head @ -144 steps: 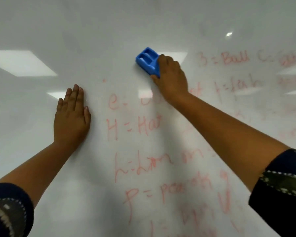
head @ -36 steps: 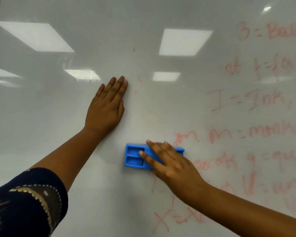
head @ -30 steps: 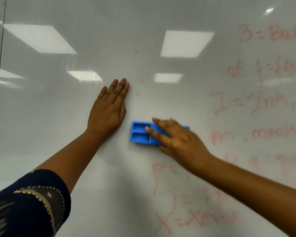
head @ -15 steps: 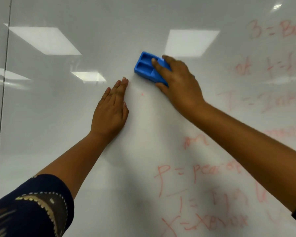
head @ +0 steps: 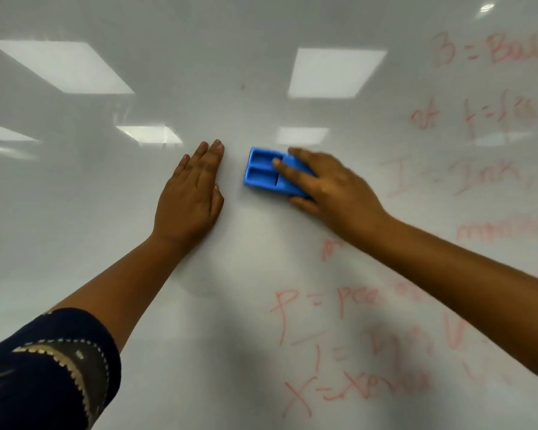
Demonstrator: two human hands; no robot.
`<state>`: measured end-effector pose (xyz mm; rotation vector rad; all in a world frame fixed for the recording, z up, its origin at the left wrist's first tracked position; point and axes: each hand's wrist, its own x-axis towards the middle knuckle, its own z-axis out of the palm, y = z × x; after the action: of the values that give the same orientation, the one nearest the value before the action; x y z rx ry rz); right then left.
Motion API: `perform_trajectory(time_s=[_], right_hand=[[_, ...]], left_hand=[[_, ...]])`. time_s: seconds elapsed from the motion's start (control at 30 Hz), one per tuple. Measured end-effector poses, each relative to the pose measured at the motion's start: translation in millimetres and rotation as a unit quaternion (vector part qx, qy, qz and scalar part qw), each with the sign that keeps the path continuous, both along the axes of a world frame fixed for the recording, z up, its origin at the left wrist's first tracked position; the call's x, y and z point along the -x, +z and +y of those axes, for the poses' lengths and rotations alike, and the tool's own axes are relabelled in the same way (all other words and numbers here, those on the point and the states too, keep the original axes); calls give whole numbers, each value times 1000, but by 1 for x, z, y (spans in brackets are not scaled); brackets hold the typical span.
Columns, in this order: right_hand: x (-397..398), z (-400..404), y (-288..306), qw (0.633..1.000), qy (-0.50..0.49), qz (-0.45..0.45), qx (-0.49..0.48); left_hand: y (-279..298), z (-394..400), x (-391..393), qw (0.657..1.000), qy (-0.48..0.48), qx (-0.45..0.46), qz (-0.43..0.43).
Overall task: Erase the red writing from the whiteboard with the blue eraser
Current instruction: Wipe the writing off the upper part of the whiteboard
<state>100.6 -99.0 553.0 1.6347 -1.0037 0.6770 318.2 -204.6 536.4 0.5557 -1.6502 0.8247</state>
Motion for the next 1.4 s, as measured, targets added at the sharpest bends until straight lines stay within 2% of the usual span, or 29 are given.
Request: perform_trajectory(time_s=[0.17,0.3,0.5,0.63,0.7,0.83,0.93,1.07,1.2,1.27,1.4], right_hand=[[24,4,43,983,-2,-171,71],[13,-2,28,963,27,-243,115],[-4,-5,-9,968,47,-229,89],[-14,-2,-42,982,27,-173,74],[-17,-1,-62,986,24,-148,66],[-16,2,-91,996,9,-76,37],[-2,10,-84,999,19,-32,21],[20,17,-51,991,17,-127,33],[18,13,-56,974,28,-220,46],[7,11,-77,975,46,-213,38],[-12,4,-146,989,59,-133,33]], left_hand=[[0,-5,-2,999,38,19,-34],[-1,-6,-1,999,41,17,-32],[-2,5,4,1000,29,3,-3],[1,20,28,991,-40,-39,119],[-2,23,37,987,-60,-43,142],[-17,11,38,995,-21,-10,96],[-23,3,36,997,19,2,69],[-22,1,36,998,29,3,64],[-21,4,37,997,34,4,64],[-22,4,37,997,35,1,64],[-22,4,36,997,34,1,63]])
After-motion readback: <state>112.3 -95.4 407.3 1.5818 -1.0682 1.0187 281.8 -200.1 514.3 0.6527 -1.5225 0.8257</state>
